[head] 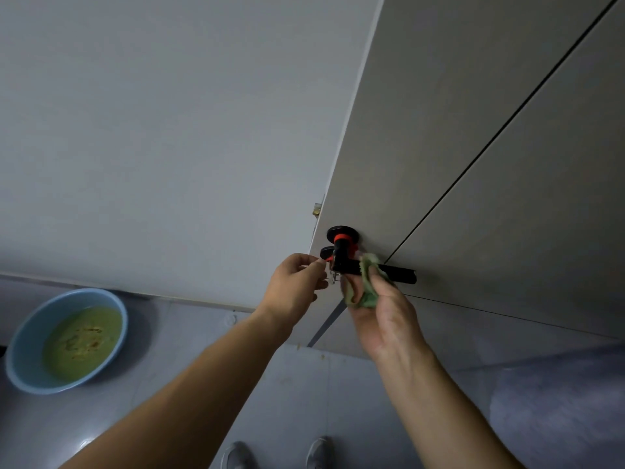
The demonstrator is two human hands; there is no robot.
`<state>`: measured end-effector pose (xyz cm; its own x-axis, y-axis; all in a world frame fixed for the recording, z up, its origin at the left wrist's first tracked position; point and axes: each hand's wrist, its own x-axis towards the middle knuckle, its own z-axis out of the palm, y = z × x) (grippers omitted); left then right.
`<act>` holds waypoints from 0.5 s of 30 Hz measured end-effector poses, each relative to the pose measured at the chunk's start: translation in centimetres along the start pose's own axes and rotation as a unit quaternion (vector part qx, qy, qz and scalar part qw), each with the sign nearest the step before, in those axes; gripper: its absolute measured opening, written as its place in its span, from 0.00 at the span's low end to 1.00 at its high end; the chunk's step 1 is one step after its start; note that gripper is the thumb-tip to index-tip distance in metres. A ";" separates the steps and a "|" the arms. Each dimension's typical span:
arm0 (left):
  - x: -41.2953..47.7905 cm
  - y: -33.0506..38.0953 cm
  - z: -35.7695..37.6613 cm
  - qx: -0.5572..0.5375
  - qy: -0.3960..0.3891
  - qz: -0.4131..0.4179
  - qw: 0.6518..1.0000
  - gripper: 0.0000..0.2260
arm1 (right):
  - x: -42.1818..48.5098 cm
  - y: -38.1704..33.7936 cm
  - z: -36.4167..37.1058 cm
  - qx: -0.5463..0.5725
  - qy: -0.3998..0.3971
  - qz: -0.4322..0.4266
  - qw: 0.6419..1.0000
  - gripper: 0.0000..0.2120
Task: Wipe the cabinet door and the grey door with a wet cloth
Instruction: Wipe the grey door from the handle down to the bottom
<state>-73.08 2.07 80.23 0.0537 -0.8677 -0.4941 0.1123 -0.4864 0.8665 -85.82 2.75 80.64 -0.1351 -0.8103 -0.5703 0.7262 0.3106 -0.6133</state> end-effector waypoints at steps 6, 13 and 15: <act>0.1 -0.5 0.1 -0.017 -0.021 -0.008 1.000 0.06 | 0.3 0.9 1.4 -0.050 -0.002 0.024 0.998 0.10; 0.5 -0.7 -0.2 -0.024 -0.034 -0.014 0.999 0.07 | -1.8 -2.2 -2.9 -0.189 0.206 -0.187 0.942 0.07; 0.5 -0.7 -0.2 -0.029 -0.037 -0.015 0.999 0.08 | -2.4 -3.1 -4.3 -0.272 0.220 -0.310 0.884 0.10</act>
<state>-72.91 1.99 79.38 -0.0230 -0.8588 -0.5117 0.1706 -0.5077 0.8445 -90.68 5.85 81.58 -0.7297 -0.6740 -0.1157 0.0054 0.1635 -0.9865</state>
